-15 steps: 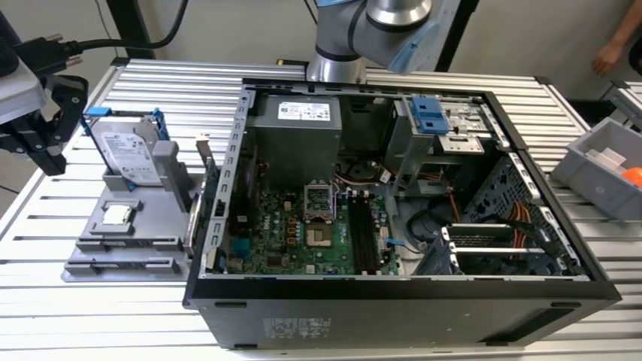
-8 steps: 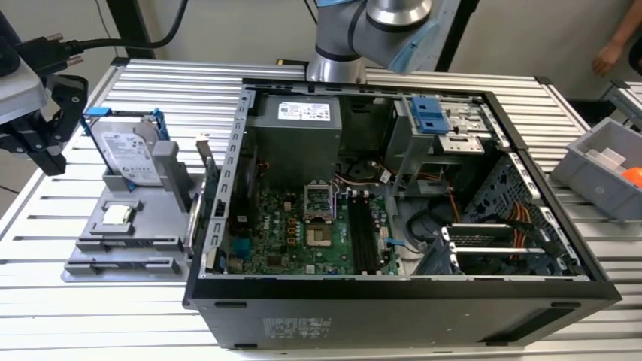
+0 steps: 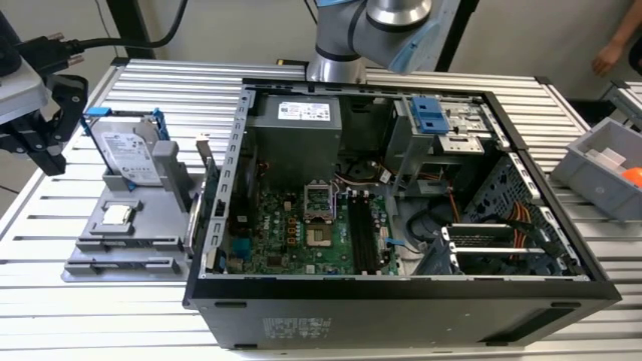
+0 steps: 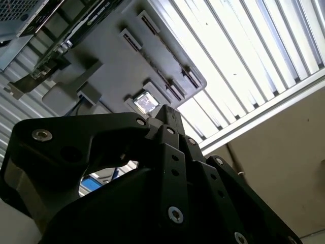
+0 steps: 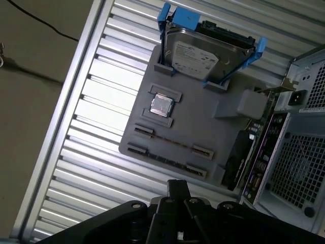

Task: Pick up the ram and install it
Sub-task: 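Pick up the ram and move it above insertion slot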

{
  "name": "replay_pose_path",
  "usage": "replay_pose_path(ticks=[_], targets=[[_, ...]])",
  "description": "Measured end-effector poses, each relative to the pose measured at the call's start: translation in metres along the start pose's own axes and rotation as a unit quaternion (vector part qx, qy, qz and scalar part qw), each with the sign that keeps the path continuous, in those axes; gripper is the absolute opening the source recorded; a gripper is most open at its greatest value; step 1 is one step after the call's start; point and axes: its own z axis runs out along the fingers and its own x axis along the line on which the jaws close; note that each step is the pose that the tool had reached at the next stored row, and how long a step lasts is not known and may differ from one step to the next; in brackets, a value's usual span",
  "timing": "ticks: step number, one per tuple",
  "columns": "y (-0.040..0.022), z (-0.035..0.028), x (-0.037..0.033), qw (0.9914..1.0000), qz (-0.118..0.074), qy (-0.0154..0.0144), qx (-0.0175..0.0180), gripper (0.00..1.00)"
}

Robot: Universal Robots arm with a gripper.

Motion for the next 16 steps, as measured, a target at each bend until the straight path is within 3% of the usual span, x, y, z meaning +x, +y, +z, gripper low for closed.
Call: replay_pose_path(ticks=[16], targets=[[0.0, -0.0001, 0.0, 0.99995, -0.01, 0.0005, -0.0001, 0.0]])
